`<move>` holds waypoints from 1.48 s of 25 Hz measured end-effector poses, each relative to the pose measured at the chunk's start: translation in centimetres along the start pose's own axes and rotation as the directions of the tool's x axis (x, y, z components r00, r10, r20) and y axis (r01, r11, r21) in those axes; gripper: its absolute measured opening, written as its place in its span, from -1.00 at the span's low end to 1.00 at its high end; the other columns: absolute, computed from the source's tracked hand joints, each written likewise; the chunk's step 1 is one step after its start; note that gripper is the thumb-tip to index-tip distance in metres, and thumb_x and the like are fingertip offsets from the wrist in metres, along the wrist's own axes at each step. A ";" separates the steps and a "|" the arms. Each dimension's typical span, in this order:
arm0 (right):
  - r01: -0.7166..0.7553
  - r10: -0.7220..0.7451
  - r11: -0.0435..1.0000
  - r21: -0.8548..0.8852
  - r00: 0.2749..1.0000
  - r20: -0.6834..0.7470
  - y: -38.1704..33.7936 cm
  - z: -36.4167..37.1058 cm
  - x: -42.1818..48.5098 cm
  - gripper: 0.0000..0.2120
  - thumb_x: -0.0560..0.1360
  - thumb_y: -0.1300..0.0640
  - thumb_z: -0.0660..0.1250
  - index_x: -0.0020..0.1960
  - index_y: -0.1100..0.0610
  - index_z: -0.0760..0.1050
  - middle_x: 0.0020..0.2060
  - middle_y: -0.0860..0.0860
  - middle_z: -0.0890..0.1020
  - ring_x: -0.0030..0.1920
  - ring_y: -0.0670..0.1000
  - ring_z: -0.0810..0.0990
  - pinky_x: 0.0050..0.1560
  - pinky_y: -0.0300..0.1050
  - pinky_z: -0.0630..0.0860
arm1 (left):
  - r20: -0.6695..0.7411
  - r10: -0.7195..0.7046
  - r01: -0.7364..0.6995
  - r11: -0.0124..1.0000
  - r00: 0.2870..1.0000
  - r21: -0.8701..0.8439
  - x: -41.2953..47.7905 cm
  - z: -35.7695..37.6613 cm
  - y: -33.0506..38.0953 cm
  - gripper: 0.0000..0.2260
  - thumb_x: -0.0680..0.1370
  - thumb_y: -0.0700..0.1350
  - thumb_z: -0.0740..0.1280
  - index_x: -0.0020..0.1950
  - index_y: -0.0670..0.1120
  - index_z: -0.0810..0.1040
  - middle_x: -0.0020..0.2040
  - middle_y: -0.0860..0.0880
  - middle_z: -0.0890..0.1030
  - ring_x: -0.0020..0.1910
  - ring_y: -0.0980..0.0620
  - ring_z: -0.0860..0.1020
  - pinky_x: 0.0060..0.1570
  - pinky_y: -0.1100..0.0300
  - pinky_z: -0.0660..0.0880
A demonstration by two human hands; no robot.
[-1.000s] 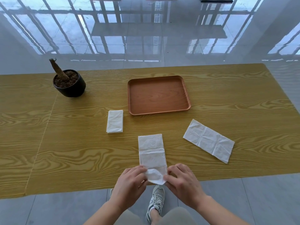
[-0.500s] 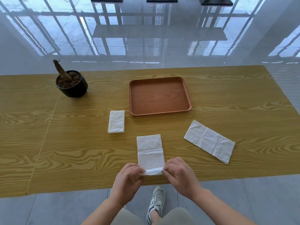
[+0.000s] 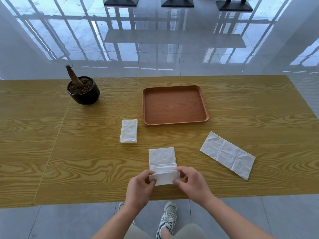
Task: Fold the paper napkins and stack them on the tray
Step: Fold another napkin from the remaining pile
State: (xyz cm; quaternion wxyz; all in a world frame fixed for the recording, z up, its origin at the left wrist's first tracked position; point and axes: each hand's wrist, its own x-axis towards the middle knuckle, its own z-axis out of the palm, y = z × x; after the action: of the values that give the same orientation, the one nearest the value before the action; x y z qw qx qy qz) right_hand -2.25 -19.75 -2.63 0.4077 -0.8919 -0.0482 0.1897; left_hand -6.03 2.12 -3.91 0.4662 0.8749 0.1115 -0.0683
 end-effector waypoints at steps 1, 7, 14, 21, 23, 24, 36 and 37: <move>-0.009 0.009 1.000 -0.014 0.999 -0.040 -0.1 0.2 0.3 -0.77 0.46 0.07 0.48 0.11 -0.02 0.63 -0.15 -0.06 0.62 -0.10 -0.06 0.56 -0.02 -0.06 0.54 | -0.003 -0.020 0.020 1.000 1.000 -0.012 0.1 0.1 -0.1 -0.80 0.47 -0.19 0.47 -0.02 0.10 0.66 -0.31 0.16 0.64 -0.28 0.18 0.57 -0.25 0.28 0.49; -0.092 0.089 0.995 -0.023 0.989 -0.122 -0.6 0.7 1.7 -0.96 0.52 0.06 0.41 -0.08 0.02 0.62 -0.22 -0.11 0.67 -0.15 -0.07 0.59 -0.13 -0.08 0.53 | -0.100 -0.145 0.138 0.988 0.984 -0.073 1.1 0.8 0.5 -0.78 0.48 -0.17 0.48 0.10 0.04 0.64 -0.29 0.08 0.63 -0.27 0.16 0.58 -0.23 0.39 0.46; -0.056 0.044 0.996 -0.064 0.985 -0.168 -0.4 0.5 2.3 -0.79 0.48 0.11 0.45 0.10 0.01 0.57 -0.15 -0.10 0.55 -0.22 -0.10 0.53 -0.16 -0.13 0.54 | -0.180 -0.021 0.032 0.998 0.983 0.060 1.1 0.9 0.4 -0.73 0.46 -0.22 0.49 0.13 -0.05 0.62 -0.05 0.10 0.50 -0.19 0.17 0.54 -0.14 0.18 0.55; 0.264 -0.286 0.846 -0.462 0.958 0.024 0.2 0.6 1.3 -0.79 0.47 0.04 0.44 0.08 -0.01 0.53 -0.02 -0.08 0.50 -0.02 -0.03 0.49 -0.26 -0.18 0.50 | 0.207 0.496 -0.497 0.573 0.843 0.651 0.2 0.3 -2.1 -0.77 0.52 0.00 0.33 0.16 0.02 0.57 0.25 -0.06 0.58 0.23 -0.10 0.53 -0.08 0.00 0.51; 0.267 -0.280 0.830 -0.490 0.959 0.048 0.3 0.5 1.5 -0.83 0.50 0.01 0.40 0.07 -0.01 0.53 -0.04 -0.08 0.50 -0.02 -0.02 0.49 -0.23 -0.17 0.52 | 0.240 0.492 -0.503 0.517 0.837 0.692 0.4 0.3 -2.1 -0.76 0.51 -0.03 0.32 0.16 0.01 0.58 0.24 -0.07 0.60 0.22 -0.13 0.55 -0.09 -0.01 0.51; 0.262 -0.272 0.831 -0.491 0.961 0.052 0.3 0.4 1.5 -0.83 0.50 0.00 0.40 0.08 -0.01 0.53 -0.04 -0.08 0.49 -0.01 -0.03 0.48 -0.22 -0.17 0.52 | 0.245 0.490 -0.501 0.505 0.837 0.703 0.4 0.3 -2.0 -0.77 0.51 -0.05 0.32 0.15 0.00 0.59 0.22 -0.08 0.61 0.21 -0.14 0.55 -0.09 -0.01 0.51; 0.247 -0.234 0.855 -0.456 0.969 0.085 0.5 0.1 2.2 -0.82 0.52 -0.04 0.32 0.08 -0.02 0.53 -0.06 -0.11 0.49 0.00 -0.04 0.50 -0.21 -0.13 0.54 | 0.392 0.570 -0.671 0.437 0.722 0.600 0.3 -0.7 -2.5 -0.74 0.54 -0.01 0.27 0.20 -0.01 0.57 0.31 -0.05 0.56 0.33 -0.09 0.49 0.06 0.00 0.49; 0.223 -0.219 0.873 -0.434 0.974 0.060 0.3 0.1 2.8 -0.80 0.53 -0.05 0.33 0.10 -0.02 0.54 -0.04 -0.11 0.51 0.01 -0.05 0.50 -0.17 -0.12 0.55 | 0.393 0.570 -0.673 0.446 0.722 0.590 0.4 -0.8 -2.8 -0.74 0.54 -0.01 0.28 0.20 0.00 0.57 0.32 -0.05 0.55 0.34 -0.08 0.48 0.08 0.00 0.48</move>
State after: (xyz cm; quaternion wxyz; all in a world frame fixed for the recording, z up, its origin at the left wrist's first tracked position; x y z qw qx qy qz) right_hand 0.23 -19.22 -3.74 0.2155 -0.9483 -0.1931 0.1301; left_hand -6.40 4.32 -5.76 0.0977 0.9538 -0.2839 0.0111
